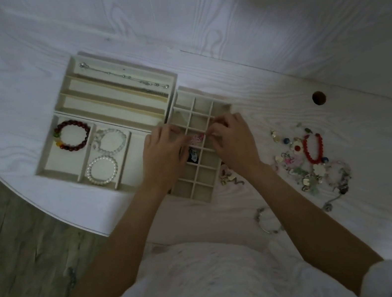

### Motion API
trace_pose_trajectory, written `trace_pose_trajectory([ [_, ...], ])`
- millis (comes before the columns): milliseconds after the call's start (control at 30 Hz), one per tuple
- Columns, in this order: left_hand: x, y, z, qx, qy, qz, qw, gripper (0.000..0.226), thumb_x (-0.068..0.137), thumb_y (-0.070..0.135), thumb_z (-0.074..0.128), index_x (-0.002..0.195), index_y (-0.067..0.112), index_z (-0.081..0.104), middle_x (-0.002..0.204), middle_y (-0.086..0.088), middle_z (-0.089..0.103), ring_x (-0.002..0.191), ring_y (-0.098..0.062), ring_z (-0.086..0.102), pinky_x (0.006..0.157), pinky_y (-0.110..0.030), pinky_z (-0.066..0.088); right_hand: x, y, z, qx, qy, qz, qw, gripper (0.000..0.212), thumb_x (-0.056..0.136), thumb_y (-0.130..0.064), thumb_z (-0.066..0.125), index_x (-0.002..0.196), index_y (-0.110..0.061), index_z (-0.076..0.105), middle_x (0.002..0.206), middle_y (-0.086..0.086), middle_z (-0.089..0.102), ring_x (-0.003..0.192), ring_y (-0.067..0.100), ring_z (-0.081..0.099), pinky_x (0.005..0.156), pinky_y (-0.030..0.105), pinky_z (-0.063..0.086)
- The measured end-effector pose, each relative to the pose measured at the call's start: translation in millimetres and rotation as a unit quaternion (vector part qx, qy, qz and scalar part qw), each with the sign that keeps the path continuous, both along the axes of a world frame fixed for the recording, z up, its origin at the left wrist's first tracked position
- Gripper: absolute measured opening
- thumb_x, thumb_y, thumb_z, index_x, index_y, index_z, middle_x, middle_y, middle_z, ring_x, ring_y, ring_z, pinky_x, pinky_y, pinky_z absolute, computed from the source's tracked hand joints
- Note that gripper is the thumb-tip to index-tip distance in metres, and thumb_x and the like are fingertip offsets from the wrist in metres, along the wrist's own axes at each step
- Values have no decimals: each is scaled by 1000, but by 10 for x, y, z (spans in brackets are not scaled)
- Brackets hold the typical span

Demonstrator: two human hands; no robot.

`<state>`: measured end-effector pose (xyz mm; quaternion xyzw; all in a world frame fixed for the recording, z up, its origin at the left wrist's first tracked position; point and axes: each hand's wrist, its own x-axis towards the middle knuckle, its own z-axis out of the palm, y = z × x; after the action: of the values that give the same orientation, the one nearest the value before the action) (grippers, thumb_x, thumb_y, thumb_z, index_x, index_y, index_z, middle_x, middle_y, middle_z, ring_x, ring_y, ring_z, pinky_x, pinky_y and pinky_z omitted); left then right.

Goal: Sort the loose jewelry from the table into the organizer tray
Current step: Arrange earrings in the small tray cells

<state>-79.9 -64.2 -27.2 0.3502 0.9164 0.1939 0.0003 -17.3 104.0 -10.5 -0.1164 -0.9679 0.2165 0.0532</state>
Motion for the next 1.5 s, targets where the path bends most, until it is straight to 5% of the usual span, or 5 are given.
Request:
trace_pose_trajectory([
  [267,-59,-22,60,-99,52,-84,990,28,85,27,47,101,23,69,111,-7,58,96,-24,44,73,-35,29,36,-77,-33,51,-5,63,997,31,86,-26,44,81,-12,71,99,9,61,92,28,52,71,36,43],
  [600,-86,28,126,-140,42,-108,983,37,79,24,40,104,22,67,115,-6,56,100,-26,44,75,-35,30,78,-95,-84,77,-38,87,992,23,82,-24,53,96,-25,73,111,12,58,99,30,49,74,36,37],
  [800,-58,3,130,-174,66,-107,977,34,81,22,41,105,19,66,119,-8,56,103,-28,47,76,-36,29,43,-79,-27,137,2,76,988,20,82,-19,53,77,-12,71,104,13,61,96,27,47,72,33,28],
  [967,-70,7,126,-158,61,-127,977,32,80,19,50,107,21,65,119,-7,56,105,-28,46,76,-37,29,-9,-116,-43,167,-31,97,981,2,71,-12,71,72,-13,72,105,14,63,92,31,58,75,33,28],
  [1500,-16,10,69,-90,32,-68,993,34,79,22,42,97,16,70,111,-8,60,100,-28,47,75,-37,28,26,-183,-24,112,-65,50,990,14,73,-7,60,85,-7,68,109,16,60,96,34,55,72,38,41],
])
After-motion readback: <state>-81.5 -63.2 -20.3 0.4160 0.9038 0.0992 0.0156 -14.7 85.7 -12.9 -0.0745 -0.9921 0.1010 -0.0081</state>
